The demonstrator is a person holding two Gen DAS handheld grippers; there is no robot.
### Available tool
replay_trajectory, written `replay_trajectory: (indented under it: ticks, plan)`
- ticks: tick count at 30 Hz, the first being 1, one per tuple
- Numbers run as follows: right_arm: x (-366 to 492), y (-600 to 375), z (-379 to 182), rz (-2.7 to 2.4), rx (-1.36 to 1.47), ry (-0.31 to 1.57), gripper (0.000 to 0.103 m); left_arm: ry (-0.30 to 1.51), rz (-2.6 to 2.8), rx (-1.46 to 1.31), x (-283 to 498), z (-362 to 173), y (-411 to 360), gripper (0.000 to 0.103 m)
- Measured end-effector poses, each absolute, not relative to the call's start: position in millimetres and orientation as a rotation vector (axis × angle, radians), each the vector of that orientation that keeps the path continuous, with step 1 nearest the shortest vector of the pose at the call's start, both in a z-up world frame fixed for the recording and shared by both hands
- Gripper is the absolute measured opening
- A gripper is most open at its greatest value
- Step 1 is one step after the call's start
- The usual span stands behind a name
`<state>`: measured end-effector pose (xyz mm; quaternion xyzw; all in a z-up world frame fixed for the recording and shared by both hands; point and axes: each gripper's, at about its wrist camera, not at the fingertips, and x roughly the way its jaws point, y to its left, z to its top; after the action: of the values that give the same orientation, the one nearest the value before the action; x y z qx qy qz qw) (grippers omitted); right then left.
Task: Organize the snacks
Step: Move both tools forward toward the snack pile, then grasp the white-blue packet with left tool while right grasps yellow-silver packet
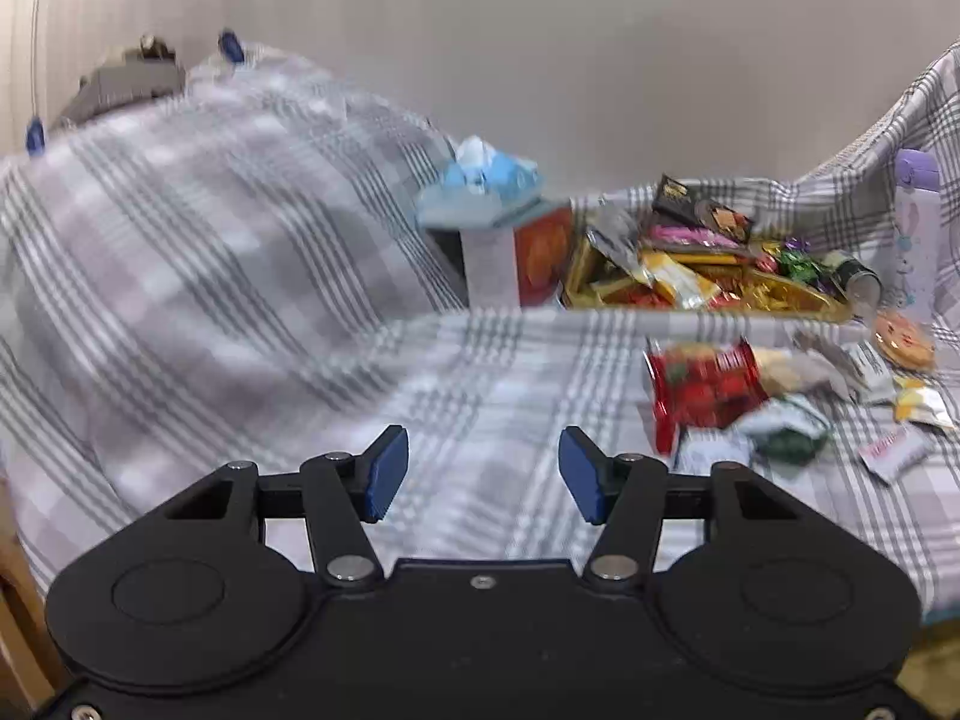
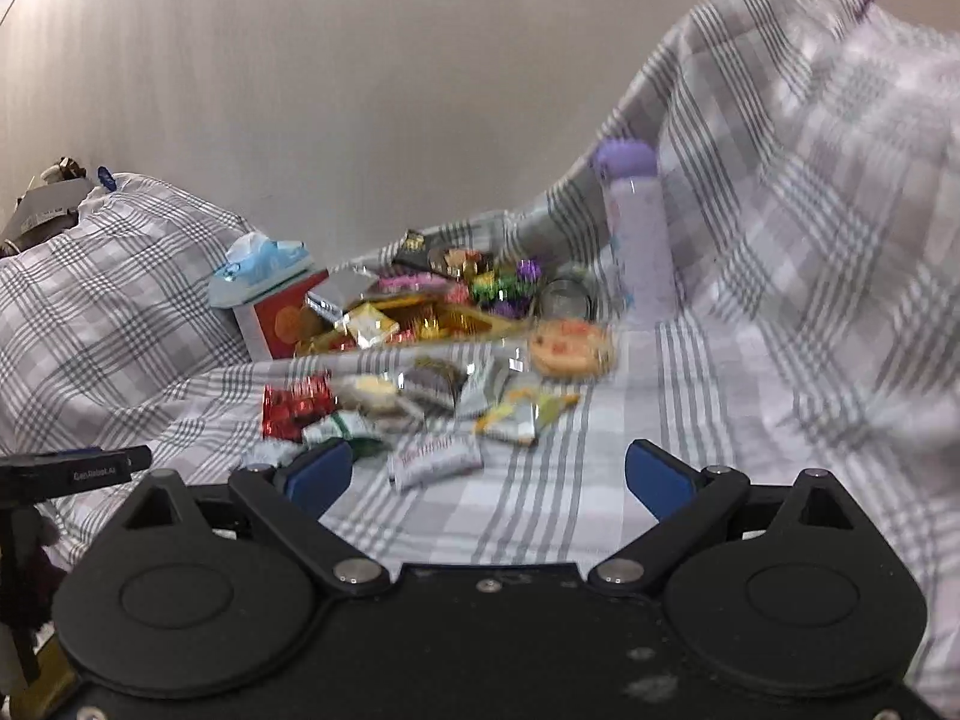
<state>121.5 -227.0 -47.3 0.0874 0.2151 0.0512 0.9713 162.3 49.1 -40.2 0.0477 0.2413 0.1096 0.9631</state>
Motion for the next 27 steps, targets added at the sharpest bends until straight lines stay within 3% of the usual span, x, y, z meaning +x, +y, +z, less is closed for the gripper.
replay_trajectory:
  ticks: [7,15,27]
  plan:
    - [166.3,-209.2,-22.8,0.134,0.107,0.531,0.103,0.558,0.114,0.173,184.8,-26.8,20.0,0.061]
    - [218.5,-200.2,-42.3,0.146,0.098,0.630,0.087,0.710,-0.032,0.225,209.0,-62.1,-9.1,0.061]
    - [279.2,-208.0,-73.4,0.091,0.154,0.753,0.084,0.783,-0.075,0.211,230.4,-81.8,-15.1,0.062]
